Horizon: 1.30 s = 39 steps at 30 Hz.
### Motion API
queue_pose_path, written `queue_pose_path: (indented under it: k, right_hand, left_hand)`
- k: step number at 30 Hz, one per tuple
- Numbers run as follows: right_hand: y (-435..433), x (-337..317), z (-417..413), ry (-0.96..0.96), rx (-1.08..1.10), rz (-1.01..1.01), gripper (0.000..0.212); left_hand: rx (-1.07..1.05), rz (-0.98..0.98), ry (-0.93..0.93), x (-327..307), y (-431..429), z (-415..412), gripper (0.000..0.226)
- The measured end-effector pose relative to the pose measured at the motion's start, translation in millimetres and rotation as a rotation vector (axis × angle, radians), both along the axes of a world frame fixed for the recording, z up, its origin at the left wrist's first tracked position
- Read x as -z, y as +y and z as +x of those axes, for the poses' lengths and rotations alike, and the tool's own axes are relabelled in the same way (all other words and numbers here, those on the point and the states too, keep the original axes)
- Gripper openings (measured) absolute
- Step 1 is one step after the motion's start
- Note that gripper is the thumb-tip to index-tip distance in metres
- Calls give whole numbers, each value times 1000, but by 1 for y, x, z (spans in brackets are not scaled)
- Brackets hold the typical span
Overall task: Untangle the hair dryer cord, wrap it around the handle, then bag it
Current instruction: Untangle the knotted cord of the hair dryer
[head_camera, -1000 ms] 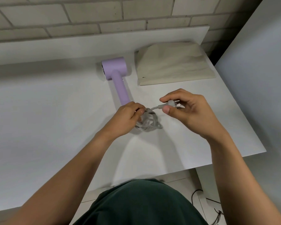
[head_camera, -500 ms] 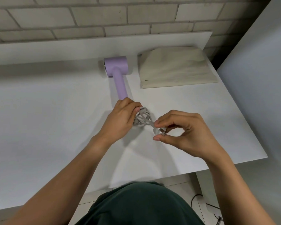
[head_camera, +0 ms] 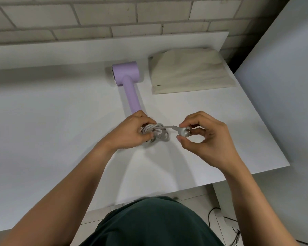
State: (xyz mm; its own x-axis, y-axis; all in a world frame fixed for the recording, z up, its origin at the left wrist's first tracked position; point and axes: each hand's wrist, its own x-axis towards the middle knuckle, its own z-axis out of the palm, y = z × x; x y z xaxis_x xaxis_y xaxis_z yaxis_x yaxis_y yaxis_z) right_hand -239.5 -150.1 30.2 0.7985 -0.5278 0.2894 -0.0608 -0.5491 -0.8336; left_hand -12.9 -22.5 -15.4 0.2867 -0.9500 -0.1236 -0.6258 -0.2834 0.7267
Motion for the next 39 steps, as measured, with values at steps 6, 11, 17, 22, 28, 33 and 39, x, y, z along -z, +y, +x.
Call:
queue_pose_path:
  k: [6, 11, 17, 22, 28, 33, 39]
  right_hand:
    - [-15, 19, -1, 395, -121, -79, 34]
    - [-18, 47, 5, 603, -115, -170, 30]
    - [-3, 49, 31, 430, -100, -227, 55]
    - [0, 59, 50, 410, -68, -193, 28]
    - [-6, 64, 49, 403, -68, 53, 22]
    - [-6, 65, 54, 440, -124, 37, 41]
    - [-11, 68, 51, 544, -135, 108, 33]
  left_hand:
    - [-46, -49, -36, 12, 5, 0, 27]
    - [-133, -72, 29, 13, 4, -1, 34]
    - [-190, -99, 73, 4, 2, -6, 37]
    - [-205, -107, 89, -3, 2, -9, 38]
    - [-168, -87, 15, -7, 10, 4, 19]
    - [-156, -63, -79, -9, 8, 3, 14]
    - [-358, -103, -151, 3, 7, -4, 17]
